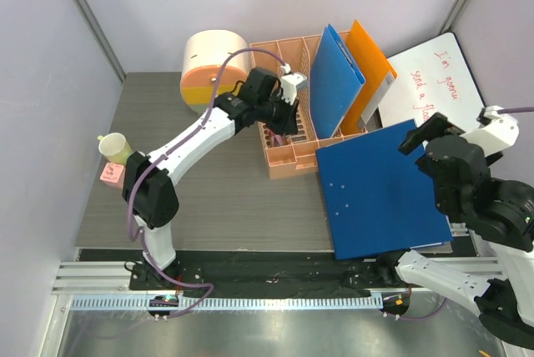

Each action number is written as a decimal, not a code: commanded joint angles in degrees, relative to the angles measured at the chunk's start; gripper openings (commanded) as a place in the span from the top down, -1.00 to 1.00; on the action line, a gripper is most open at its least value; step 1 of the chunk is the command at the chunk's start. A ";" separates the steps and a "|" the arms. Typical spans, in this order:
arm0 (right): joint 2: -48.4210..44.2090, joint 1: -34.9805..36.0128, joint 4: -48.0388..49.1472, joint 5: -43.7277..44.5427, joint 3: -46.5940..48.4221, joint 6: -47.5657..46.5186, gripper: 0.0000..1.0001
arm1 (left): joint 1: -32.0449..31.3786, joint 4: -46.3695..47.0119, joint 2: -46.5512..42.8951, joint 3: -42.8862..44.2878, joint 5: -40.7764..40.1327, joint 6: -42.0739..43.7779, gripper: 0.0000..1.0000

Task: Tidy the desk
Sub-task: Move the folder to the center of the board, then pick up the folder from the center of the board.

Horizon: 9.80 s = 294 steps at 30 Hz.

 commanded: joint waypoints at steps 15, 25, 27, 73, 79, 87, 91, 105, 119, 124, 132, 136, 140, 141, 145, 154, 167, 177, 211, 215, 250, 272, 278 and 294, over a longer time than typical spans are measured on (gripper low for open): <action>0.92 -1.13 33.72 12.10 -10.18 -26.67 -0.99 | 14.25 -4.49 -11.68 -6.69 5.84 -3.05 0.47; 15.25 -22.08 31.97 -7.01 9.06 -32.31 -0.99 | 20.23 -7.74 -18.19 -5.46 3.81 -1.91 0.12; 17.61 -35.18 30.39 -17.30 11.52 -31.27 -0.99 | 23.22 -7.92 -19.15 -5.99 4.69 -1.91 0.07; 2.42 -62.39 31.27 -44.70 -41.38 -17.37 -0.99 | 20.87 -5.72 -20.75 -16.19 8.66 0.82 0.10; 3.74 -62.39 27.84 -36.69 -39.10 -15.52 -0.99 | 8.74 -5.46 -13.46 -10.83 4.79 -0.06 0.13; 6.73 -62.39 28.27 -33.52 -37.16 -17.46 -0.99 | 3.37 -3.17 -9.06 -8.36 3.47 -0.85 0.16; 7.96 -63.27 28.98 -34.91 -38.56 -17.55 -1.00 | 2.84 -2.47 -8.79 -8.54 3.90 -0.85 0.16; 8.05 -67.05 34.43 -60.15 -48.84 -11.13 -0.41 | 2.84 -0.71 -10.98 -10.56 3.20 0.47 0.17; 14.88 -70.73 35.03 -35.56 -40.76 -8.84 -0.76 | -3.22 1.58 -9.40 -12.32 0.92 -0.68 0.16; 20.70 -72.59 37.23 -33.96 -40.58 -12.17 -0.77 | -3.58 0.17 -10.10 -10.82 1.09 -0.33 0.16; 26.85 -67.59 38.30 -43.26 -41.99 -19.21 -1.00 | -3.58 -0.71 -11.42 -14.25 2.59 -0.06 0.17; 27.47 -59.96 37.59 -47.04 -42.43 -19.92 -1.00 | -3.49 -1.41 -12.21 -14.69 0.83 1.43 0.16; 25.37 -53.88 36.72 -49.86 -44.18 -18.87 -0.99 | -3.23 -1.50 -12.57 -14.08 -0.05 1.61 0.17; 24.84 -52.91 36.54 -50.30 -44.45 -18.60 -1.00 | -3.23 -1.59 -12.57 -13.90 -0.05 1.61 0.16; 23.43 -47.72 34.35 -52.41 -43.75 -17.37 -0.99 | -3.23 -1.85 -12.65 -13.55 -0.40 1.61 0.17; 21.85 -41.12 31.01 -48.56 -42.08 -16.40 -1.00 | -3.14 -2.99 -12.92 -13.46 -2.59 3.10 0.17; 6.50 -47.35 29.06 -52.21 -39.96 -11.65 -1.00 | 10.39 -5.88 -16.16 -27.07 -2.69 13.47 0.31; 8.58 -49.03 48.39 -87.81 -56.05 -13.15 -0.99 | 5.21 -4.58 -17.14 -31.75 0.12 9.88 0.32; 14.02 -32.69 52.54 -63.49 -66.87 -1.28 -0.99 | -4.55 -7.57 -2.90 -16.36 -3.65 9.69 0.36; 17.26 -32.51 50.07 -64.80 -64.76 -4.45 -0.99 | -4.55 -7.48 -1.50 -17.41 -5.41 10.57 0.36; -1.62 -23.72 64.31 -79.58 -86.28 12.60 -0.99 | -3.58 -14.40 -6.40 -23.85 -7.43 17.95 0.45; -1.44 -23.63 65.98 -78.61 -87.87 12.68 -0.99 | 11.91 -8.81 -12.22 -33.76 -8.13 19.45 0.49; -4.78 -23.55 68.09 -80.80 -88.39 16.02 -0.97 | 6.27 -7.74 -10.63 -32.80 -7.70 16.90 0.49; -21.31 -23.19 68.27 -83.88 -83.74 24.12 0.98 | -0.58 -8.71 -15.73 -33.68 -4.01 14.62 0.50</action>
